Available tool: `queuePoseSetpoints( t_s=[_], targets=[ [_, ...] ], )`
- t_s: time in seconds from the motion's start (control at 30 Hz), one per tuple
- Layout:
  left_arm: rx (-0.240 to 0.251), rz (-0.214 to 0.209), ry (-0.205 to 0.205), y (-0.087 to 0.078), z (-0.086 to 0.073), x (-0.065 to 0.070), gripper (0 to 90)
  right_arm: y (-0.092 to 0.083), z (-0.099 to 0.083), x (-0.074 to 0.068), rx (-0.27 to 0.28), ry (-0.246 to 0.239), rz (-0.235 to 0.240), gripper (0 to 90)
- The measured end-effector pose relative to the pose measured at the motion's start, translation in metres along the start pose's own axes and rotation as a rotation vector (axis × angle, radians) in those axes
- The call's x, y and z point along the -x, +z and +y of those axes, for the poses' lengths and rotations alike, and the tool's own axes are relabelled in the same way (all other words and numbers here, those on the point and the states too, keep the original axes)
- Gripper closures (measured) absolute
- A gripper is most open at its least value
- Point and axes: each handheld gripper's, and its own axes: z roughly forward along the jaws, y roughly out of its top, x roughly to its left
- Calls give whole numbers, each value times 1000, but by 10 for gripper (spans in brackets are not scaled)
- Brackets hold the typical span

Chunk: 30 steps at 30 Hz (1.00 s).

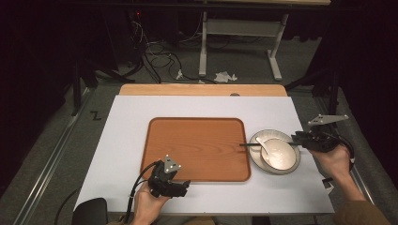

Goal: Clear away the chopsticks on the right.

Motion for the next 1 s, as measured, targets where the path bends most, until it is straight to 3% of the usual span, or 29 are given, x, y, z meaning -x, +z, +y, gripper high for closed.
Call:
queuePoseSetpoints(
  t_s=[0.4, 1.0],
  targets=[
    [0, 35, -43, -9, -11, -4, 216, 38, -12, 28, -157, 24, 22, 724],
    [-2, 68, -84, -16, -22, -6, 216, 56, -2, 32, -199, -24, 66, 717]
  ],
)
